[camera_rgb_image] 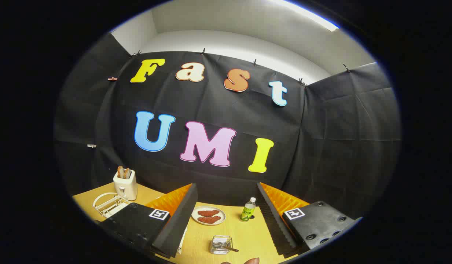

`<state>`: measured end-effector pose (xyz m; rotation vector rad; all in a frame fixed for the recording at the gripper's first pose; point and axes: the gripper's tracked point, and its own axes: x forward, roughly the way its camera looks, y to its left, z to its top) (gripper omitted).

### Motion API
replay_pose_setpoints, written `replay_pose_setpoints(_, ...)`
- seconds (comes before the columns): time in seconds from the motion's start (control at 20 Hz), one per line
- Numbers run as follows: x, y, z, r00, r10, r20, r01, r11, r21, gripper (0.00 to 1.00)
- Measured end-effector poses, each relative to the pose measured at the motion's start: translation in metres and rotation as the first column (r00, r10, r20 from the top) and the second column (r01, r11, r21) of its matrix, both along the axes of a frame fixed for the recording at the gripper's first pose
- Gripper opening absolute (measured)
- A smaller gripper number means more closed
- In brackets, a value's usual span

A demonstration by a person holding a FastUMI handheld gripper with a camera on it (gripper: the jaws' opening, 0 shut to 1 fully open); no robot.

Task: Take the plate from the dish rack, then take the spoon from the basket and place it into the plate.

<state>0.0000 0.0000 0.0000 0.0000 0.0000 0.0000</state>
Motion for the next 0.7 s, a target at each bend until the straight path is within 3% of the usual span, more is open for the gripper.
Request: replay_pose_setpoints(0.7, -0.008, 0.013, -0.003, 1.0, 0.009, -0.028, -0.009, 1.0, -0.004, 0.98)
